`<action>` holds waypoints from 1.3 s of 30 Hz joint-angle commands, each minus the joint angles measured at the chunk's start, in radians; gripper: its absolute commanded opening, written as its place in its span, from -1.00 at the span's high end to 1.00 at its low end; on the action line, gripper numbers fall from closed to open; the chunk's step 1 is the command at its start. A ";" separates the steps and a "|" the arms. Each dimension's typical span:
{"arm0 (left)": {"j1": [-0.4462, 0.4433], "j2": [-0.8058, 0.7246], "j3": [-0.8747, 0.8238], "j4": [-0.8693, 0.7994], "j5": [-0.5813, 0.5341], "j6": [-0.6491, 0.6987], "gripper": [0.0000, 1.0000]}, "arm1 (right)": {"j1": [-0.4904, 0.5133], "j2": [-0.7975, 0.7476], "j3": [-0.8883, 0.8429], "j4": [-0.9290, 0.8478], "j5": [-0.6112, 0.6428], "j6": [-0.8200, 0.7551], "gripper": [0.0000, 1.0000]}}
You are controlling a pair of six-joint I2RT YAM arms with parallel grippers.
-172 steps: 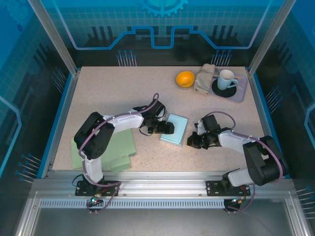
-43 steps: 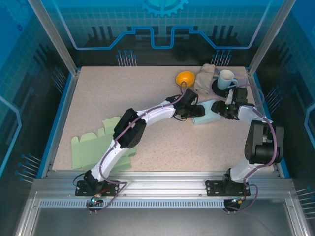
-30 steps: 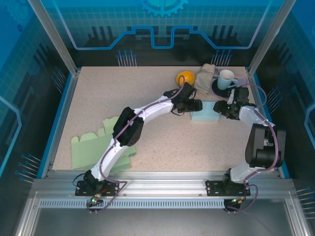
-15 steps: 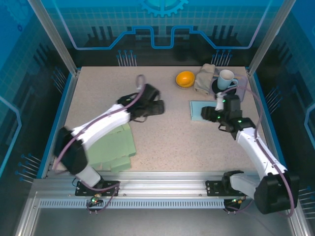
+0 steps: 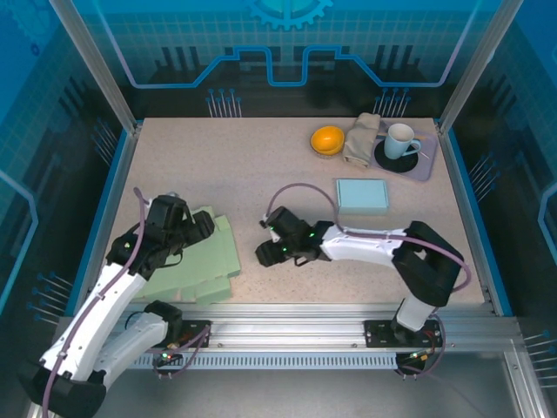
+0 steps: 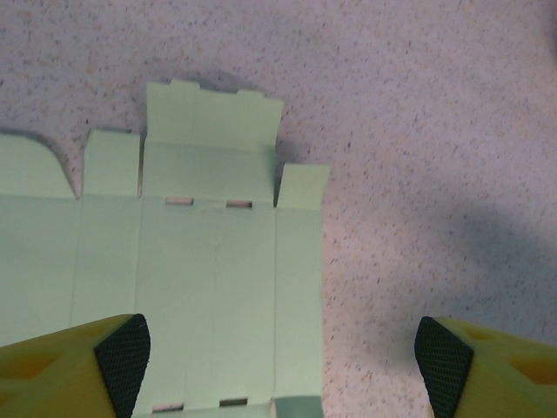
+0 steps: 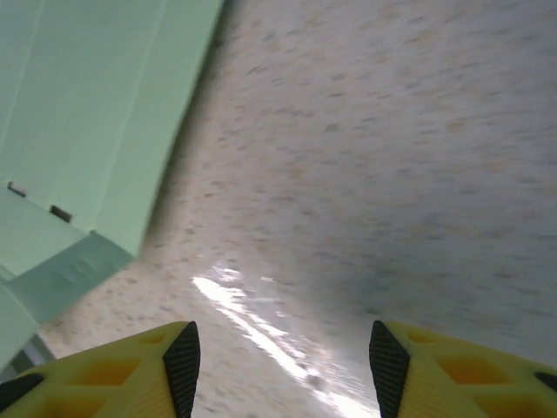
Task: Fold the paper box
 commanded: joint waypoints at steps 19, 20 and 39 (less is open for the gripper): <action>0.012 -0.080 -0.070 0.022 0.049 0.021 -0.69 | 0.127 0.217 0.161 0.080 -0.026 0.618 -0.13; 0.012 -0.080 -0.072 0.023 0.051 0.017 -0.69 | 0.128 0.220 0.158 0.089 -0.030 0.641 -0.13; 0.012 -0.080 -0.090 0.042 0.049 -0.003 -0.68 | 0.165 0.259 0.233 0.010 -0.066 0.853 0.02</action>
